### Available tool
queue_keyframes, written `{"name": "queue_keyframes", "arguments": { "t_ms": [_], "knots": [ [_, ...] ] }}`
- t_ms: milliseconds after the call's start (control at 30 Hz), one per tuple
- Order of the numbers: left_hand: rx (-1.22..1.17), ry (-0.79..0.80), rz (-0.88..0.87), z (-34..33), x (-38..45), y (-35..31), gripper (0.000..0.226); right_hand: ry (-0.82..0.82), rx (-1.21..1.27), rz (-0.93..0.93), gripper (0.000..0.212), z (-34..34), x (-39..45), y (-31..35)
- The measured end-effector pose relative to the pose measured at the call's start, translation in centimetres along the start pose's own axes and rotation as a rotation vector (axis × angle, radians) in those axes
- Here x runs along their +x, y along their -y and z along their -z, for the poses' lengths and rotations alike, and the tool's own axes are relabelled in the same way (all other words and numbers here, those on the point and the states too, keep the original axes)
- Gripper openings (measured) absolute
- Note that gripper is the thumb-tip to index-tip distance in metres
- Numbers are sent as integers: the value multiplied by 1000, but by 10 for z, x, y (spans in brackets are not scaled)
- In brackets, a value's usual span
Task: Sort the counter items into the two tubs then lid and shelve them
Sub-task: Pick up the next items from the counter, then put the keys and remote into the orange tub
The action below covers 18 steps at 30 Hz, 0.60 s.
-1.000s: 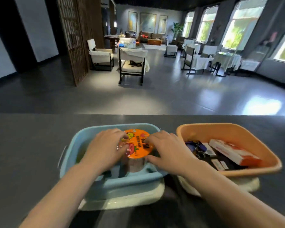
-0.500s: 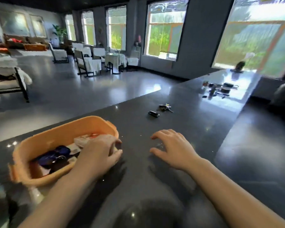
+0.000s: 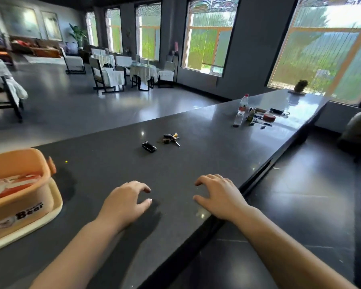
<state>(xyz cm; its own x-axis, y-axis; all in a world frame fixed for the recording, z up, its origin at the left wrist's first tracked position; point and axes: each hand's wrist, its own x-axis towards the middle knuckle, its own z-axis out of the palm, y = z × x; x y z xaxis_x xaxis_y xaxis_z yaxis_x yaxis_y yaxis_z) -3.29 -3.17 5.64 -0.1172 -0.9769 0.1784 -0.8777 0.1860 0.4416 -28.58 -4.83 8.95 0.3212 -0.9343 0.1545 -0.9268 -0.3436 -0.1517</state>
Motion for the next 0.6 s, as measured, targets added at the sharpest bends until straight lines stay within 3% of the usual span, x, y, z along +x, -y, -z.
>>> {"name": "queue_keyframes", "arguments": {
  "t_ms": [267, 600],
  "knots": [
    [16, -66, 105, -29, 113, 17, 29, 37, 42, 67, 41, -31, 102, -61],
    [3, -8, 230, -73, 253, 45, 41, 100, 73, 46, 43, -64, 240, -132]
  ]
}}
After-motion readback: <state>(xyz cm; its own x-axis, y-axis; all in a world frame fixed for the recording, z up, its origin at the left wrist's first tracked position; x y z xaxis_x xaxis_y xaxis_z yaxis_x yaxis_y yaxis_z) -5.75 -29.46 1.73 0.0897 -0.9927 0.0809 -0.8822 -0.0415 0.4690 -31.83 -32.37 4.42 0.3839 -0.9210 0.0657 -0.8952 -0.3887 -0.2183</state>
